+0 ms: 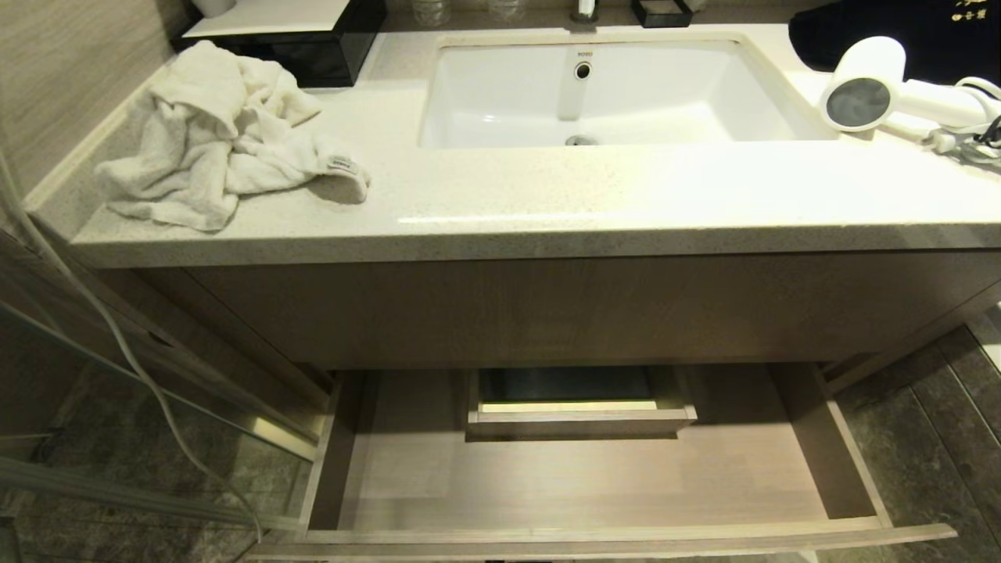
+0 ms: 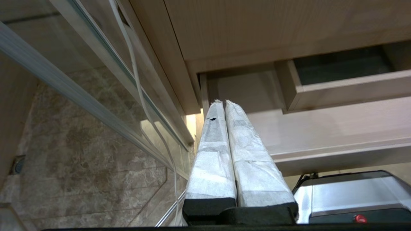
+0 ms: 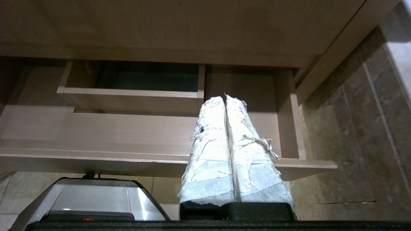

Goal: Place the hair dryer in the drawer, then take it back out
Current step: Pick up the hairdryer

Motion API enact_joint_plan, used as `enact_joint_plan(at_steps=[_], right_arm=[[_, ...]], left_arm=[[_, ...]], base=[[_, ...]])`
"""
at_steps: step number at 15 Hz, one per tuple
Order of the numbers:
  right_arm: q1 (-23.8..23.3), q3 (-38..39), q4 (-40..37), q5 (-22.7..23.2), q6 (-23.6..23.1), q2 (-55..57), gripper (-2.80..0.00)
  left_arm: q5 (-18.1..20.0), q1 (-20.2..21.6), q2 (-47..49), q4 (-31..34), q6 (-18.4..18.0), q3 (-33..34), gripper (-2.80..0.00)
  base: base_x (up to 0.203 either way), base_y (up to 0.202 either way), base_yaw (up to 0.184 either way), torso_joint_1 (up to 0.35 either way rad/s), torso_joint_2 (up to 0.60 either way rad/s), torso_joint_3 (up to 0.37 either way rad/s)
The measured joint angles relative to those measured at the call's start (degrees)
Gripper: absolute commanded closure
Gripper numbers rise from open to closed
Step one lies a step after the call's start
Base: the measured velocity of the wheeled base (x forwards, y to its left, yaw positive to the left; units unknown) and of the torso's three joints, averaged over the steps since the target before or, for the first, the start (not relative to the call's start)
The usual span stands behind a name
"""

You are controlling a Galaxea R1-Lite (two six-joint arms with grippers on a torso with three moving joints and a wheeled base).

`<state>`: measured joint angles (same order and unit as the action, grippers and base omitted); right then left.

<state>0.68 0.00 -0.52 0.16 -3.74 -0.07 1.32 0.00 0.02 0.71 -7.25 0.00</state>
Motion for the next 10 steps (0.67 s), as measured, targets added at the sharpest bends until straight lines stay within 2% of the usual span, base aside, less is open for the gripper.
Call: enact_joint_plan(at_steps=[7,10], right_arm=[[0.00,0.00,0.06,0.02,0.01,0.00,0.00],[0.00,0.00,0.09,0.09,-0.68,0.00,0.00]], left_arm=[[0.06,0.00,0.00,-0.10,0.00,0.00,0.00],[0.02,0.00,0.00,-0.02,0.03,0.00,0.00]], base=[[0.000,0.000,0.000,0.281,-0.54,-0.259],[0.000,0.000,0.000,0.077,-0.14,-0.071]])
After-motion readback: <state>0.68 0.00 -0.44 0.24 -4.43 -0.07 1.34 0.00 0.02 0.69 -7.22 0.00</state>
